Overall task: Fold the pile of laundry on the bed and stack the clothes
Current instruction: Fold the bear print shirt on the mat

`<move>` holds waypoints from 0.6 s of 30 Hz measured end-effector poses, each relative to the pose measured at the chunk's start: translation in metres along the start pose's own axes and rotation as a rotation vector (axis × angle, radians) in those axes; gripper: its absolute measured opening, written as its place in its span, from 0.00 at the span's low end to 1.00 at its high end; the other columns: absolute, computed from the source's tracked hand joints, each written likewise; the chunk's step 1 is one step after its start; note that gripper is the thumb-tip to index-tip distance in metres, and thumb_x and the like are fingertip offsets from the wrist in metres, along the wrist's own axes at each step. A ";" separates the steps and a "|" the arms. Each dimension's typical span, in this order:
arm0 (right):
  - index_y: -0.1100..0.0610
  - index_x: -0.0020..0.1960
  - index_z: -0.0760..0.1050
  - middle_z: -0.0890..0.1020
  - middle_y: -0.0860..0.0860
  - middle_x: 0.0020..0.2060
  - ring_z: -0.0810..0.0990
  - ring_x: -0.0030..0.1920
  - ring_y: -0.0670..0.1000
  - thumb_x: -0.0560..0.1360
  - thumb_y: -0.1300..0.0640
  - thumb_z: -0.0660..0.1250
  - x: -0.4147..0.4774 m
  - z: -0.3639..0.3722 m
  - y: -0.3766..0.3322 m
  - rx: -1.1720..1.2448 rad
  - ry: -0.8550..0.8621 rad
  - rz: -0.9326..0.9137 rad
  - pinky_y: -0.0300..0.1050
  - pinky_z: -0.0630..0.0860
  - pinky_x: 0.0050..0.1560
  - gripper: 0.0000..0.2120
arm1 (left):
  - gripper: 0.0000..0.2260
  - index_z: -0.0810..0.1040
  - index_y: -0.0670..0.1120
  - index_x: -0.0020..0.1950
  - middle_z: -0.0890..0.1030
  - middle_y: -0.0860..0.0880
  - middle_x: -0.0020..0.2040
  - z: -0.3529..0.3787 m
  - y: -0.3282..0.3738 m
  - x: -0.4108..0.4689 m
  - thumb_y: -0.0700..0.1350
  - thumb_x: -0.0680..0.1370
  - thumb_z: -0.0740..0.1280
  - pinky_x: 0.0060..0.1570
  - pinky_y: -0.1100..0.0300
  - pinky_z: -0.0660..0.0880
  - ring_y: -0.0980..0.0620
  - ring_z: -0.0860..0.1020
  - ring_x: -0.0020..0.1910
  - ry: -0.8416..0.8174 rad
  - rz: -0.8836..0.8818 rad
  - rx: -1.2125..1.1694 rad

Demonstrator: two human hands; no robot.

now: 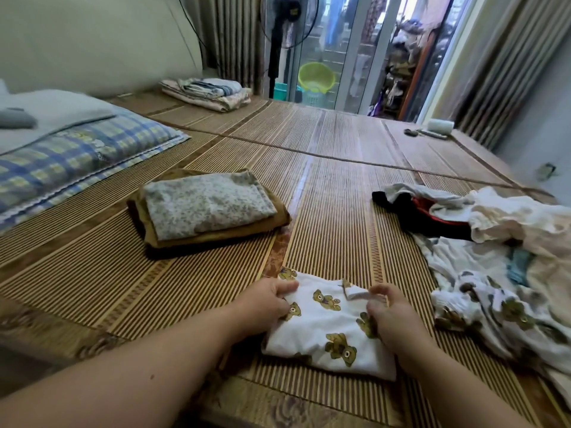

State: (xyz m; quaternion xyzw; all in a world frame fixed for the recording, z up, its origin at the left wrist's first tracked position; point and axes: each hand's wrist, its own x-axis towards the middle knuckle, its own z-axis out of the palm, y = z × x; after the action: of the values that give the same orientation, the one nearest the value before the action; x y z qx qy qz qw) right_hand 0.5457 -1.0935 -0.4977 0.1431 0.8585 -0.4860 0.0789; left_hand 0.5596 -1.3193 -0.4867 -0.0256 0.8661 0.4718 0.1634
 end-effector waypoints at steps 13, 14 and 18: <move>0.45 0.74 0.64 0.69 0.52 0.70 0.77 0.47 0.47 0.80 0.64 0.58 -0.008 0.005 -0.012 -0.112 -0.158 -0.032 0.41 0.78 0.43 0.26 | 0.27 0.67 0.51 0.75 0.68 0.50 0.74 -0.008 -0.009 -0.001 0.35 0.77 0.62 0.61 0.67 0.64 0.52 0.69 0.68 0.002 0.027 0.030; 0.45 0.73 0.65 0.68 0.53 0.70 0.78 0.48 0.49 0.80 0.65 0.58 -0.010 0.005 -0.012 -0.088 -0.169 -0.024 0.41 0.79 0.42 0.25 | 0.27 0.66 0.52 0.75 0.67 0.50 0.74 -0.009 -0.009 -0.001 0.35 0.77 0.62 0.60 0.67 0.64 0.52 0.70 0.68 0.000 0.032 0.034; 0.47 0.69 0.71 0.72 0.51 0.65 0.80 0.44 0.51 0.80 0.67 0.57 -0.014 0.006 -0.023 -0.024 -0.191 -0.047 0.37 0.78 0.35 0.23 | 0.31 0.64 0.55 0.76 0.68 0.49 0.74 -0.022 -0.003 -0.001 0.35 0.75 0.63 0.56 0.65 0.69 0.50 0.73 0.65 0.049 0.086 0.058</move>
State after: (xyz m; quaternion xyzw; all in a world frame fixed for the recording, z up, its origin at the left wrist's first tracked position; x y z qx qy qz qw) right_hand 0.5518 -1.1121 -0.4784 0.0750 0.8559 -0.4890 0.1506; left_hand 0.5553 -1.3390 -0.4776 0.0047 0.8835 0.4522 0.1223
